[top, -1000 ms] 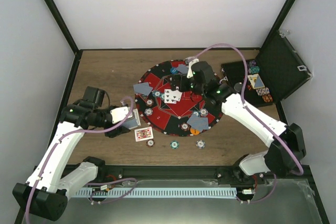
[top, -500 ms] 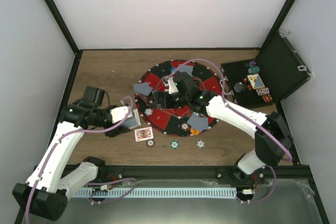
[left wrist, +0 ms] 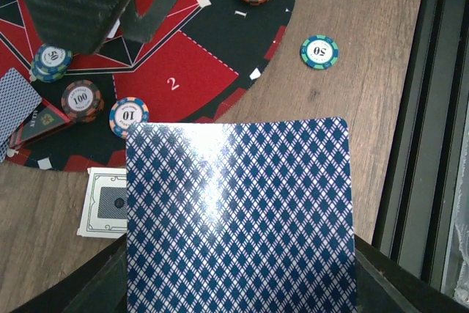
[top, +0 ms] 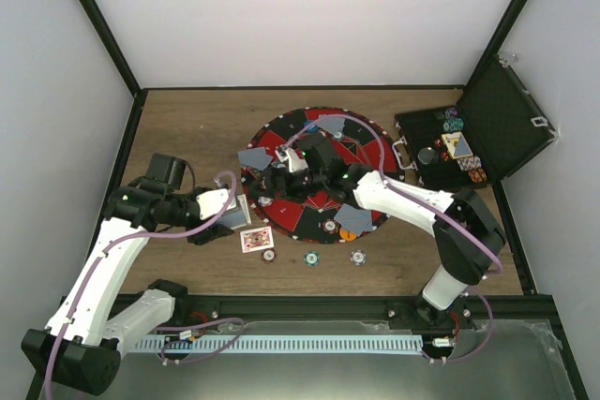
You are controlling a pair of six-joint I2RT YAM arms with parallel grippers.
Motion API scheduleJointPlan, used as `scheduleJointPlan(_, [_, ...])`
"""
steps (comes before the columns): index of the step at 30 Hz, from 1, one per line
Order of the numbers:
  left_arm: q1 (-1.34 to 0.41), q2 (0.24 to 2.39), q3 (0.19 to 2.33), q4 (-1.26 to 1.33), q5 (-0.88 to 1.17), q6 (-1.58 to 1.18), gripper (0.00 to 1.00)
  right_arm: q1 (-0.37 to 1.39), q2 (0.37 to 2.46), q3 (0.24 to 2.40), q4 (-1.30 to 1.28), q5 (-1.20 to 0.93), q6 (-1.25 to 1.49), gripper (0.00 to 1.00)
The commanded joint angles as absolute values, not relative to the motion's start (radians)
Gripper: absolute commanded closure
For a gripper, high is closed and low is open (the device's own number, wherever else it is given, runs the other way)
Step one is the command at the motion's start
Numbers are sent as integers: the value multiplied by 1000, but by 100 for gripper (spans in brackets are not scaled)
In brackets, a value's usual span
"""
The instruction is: Distribute texas hold em gaming equipment
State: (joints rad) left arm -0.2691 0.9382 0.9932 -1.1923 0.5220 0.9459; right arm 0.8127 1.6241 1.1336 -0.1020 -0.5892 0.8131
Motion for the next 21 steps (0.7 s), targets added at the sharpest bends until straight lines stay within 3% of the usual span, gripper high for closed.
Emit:
scheduleJointPlan(1, [-268, 925, 1012, -1196, 556, 952, 96, 835, 1653, 1139, 7, -697, 861, 0])
scheduleJointPlan(21, [-268, 925, 1011, -1195, 543, 967, 96, 942, 1796, 1211, 126, -793, 941, 2])
